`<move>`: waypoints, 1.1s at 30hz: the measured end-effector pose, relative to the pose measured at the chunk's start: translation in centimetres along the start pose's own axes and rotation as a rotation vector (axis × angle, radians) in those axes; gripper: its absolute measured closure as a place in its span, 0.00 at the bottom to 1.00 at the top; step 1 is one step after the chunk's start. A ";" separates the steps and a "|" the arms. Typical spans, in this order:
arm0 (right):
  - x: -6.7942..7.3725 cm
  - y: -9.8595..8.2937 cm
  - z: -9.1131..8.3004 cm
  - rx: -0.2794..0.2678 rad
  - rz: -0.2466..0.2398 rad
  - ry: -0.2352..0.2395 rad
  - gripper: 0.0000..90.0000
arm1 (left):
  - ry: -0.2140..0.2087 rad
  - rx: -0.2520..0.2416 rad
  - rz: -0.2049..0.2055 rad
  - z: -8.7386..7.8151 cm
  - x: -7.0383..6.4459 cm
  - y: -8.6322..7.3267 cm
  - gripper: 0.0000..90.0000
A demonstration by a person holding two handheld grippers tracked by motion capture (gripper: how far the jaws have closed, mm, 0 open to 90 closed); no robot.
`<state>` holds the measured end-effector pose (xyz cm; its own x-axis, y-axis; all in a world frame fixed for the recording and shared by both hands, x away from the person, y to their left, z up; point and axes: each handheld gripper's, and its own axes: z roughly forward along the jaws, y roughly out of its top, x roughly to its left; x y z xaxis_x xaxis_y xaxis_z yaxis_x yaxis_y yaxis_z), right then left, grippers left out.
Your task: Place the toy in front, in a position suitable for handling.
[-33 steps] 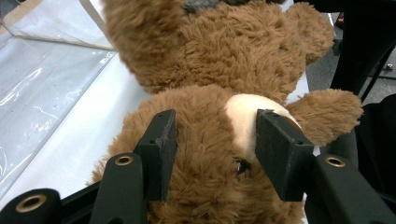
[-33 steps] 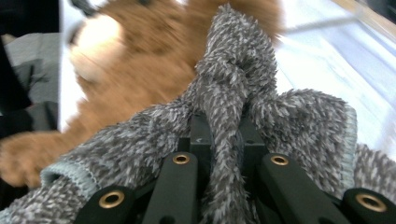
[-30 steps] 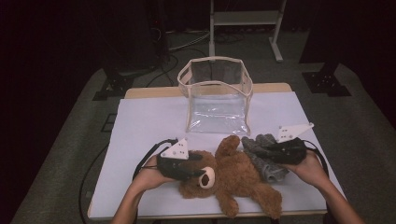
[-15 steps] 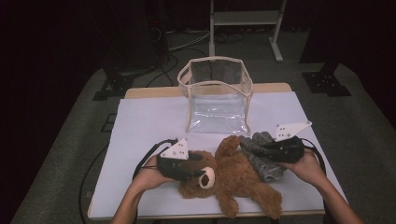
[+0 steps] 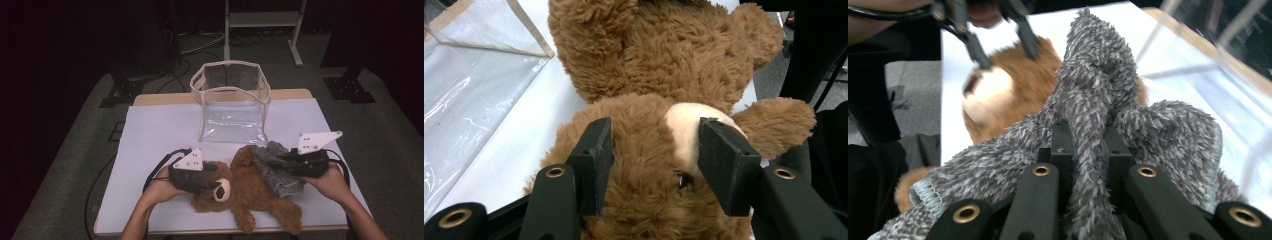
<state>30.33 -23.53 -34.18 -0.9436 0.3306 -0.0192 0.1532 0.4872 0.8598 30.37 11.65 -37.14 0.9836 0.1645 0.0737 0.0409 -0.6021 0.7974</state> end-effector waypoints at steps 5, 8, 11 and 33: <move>0.2 2.0 3.0 0.031 -0.050 0.031 0.89 | 0.002 0.000 0.004 0.0 -0.1 0.0 0.53; -0.3 1.9 4.6 0.063 -0.041 0.038 0.89 | 0.001 -0.001 0.005 0.0 -0.1 0.0 0.53; -0.8 1.1 5.5 0.114 -0.032 0.030 0.89 | 0.001 -0.001 0.005 0.0 -0.1 0.0 0.53; -1.3 -0.4 4.4 0.125 0.009 0.012 0.89 | 0.013 -0.011 -0.006 0.1 0.0 0.0 0.53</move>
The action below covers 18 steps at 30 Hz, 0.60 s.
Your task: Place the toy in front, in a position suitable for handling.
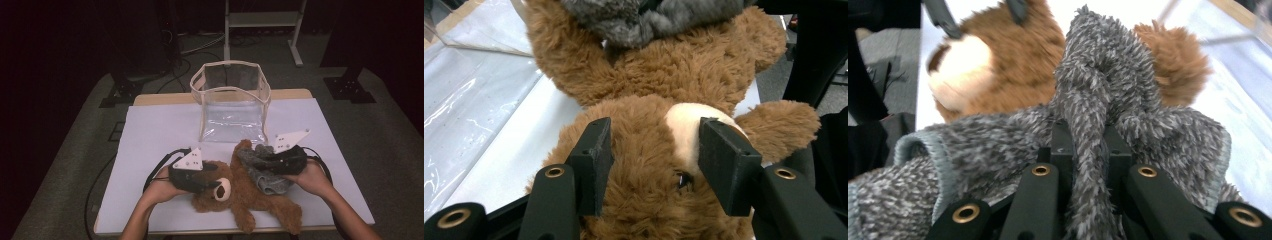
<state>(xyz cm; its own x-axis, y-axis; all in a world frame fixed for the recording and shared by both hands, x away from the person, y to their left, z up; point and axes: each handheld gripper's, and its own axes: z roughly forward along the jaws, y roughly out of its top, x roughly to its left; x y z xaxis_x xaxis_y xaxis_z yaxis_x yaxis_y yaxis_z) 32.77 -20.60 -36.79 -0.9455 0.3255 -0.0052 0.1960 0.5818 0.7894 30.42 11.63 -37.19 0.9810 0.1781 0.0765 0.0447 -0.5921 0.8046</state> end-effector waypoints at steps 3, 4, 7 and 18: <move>-0.4 -1.1 -1.0 -0.015 0.039 -0.012 0.89 | 0.000 0.002 0.004 0.1 0.0 0.1 0.52; -0.3 -1.2 -1.4 -0.016 0.039 -0.021 0.89 | -0.001 0.002 0.004 0.1 0.0 0.1 0.52; 0.3 -0.7 -2.1 -0.031 0.020 -0.022 0.89 | -0.005 0.003 0.004 0.3 0.1 0.1 0.52; 3.1 3.2 2.3 0.007 -0.115 0.066 0.89 | -0.003 0.006 0.012 0.3 0.0 0.2 0.52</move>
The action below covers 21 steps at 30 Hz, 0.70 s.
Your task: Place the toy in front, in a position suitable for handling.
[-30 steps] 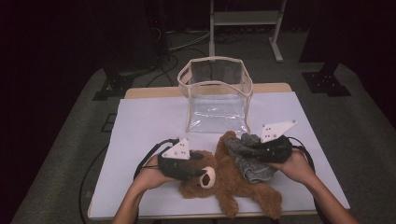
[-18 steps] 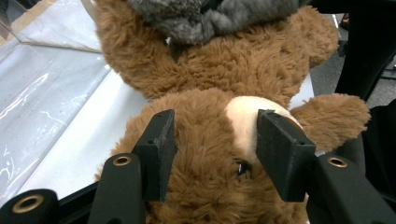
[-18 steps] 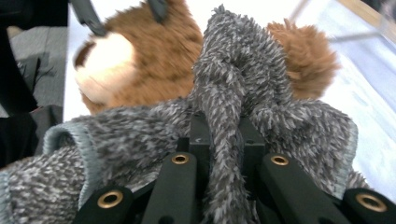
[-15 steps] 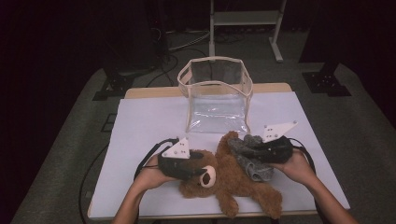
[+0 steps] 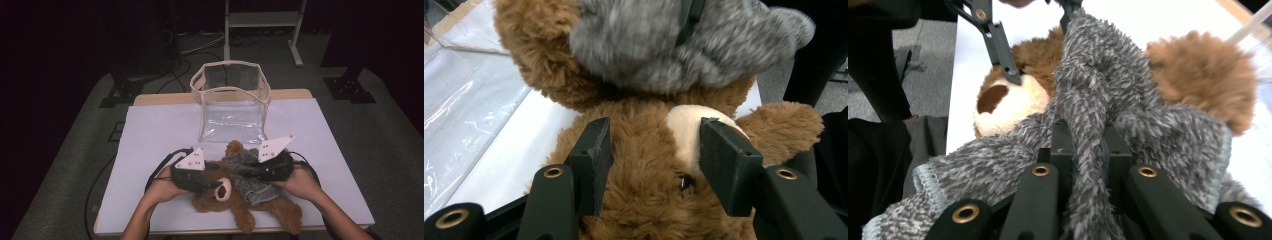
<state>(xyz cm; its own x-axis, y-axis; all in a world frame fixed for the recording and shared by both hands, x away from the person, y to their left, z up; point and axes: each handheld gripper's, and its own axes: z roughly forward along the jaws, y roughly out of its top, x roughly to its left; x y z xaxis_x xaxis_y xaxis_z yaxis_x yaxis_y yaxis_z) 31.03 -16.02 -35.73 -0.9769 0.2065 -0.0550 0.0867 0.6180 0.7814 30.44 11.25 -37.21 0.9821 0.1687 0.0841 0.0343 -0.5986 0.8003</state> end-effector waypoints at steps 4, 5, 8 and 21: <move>-0.7 -1.0 -0.1 0.008 0.037 0.002 0.89 | 0.002 -0.005 -0.003 -0.1 0.0 0.0 0.52; -0.8 -1.3 -0.3 0.005 0.045 0.000 0.89 | 0.003 -0.006 -0.004 0.0 0.0 0.0 0.52; -1.1 -2.4 -1.4 -0.014 0.076 -0.013 0.89 | 0.002 -0.001 0.000 0.0 0.0 0.1 0.52; 0.6 1.4 -1.5 -0.046 -0.025 -0.032 0.89 | -0.004 0.000 0.005 0.2 0.0 0.2 0.52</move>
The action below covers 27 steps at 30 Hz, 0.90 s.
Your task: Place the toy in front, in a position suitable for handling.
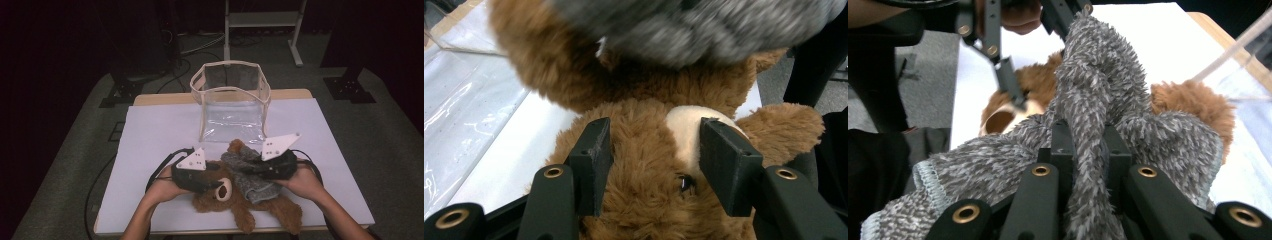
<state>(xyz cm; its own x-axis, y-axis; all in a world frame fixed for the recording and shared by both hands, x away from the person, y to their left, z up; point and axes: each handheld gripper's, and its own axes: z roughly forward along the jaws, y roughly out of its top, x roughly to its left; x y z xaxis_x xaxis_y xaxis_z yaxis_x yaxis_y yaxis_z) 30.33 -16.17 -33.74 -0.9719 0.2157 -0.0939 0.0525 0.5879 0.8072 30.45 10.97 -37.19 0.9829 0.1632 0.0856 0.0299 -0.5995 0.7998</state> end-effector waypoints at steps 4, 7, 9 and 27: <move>-1.1 0.4 2.3 0.048 0.021 -0.006 0.89 | 0.002 0.004 0.006 -0.1 -0.1 0.0 0.52; -2.3 -0.3 3.5 0.108 0.053 -0.017 0.89 | 0.004 0.003 0.005 -0.1 -0.1 0.0 0.52; -3.0 -1.2 3.6 0.127 0.073 -0.023 0.89 | 0.005 0.003 0.005 -0.1 -0.1 0.0 0.52; -3.4 -1.5 2.8 0.102 0.097 -0.037 0.89 | -0.001 0.003 0.009 -0.1 -0.1 0.0 0.52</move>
<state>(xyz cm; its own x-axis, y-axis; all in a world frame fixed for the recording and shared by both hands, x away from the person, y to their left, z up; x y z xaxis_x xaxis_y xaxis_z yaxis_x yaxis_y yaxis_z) 34.16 -15.57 -36.31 -0.9522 0.3029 -0.0407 0.1712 0.6389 0.7500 30.31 10.99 -37.16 0.9833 0.1573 0.0919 0.0220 -0.6036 0.7970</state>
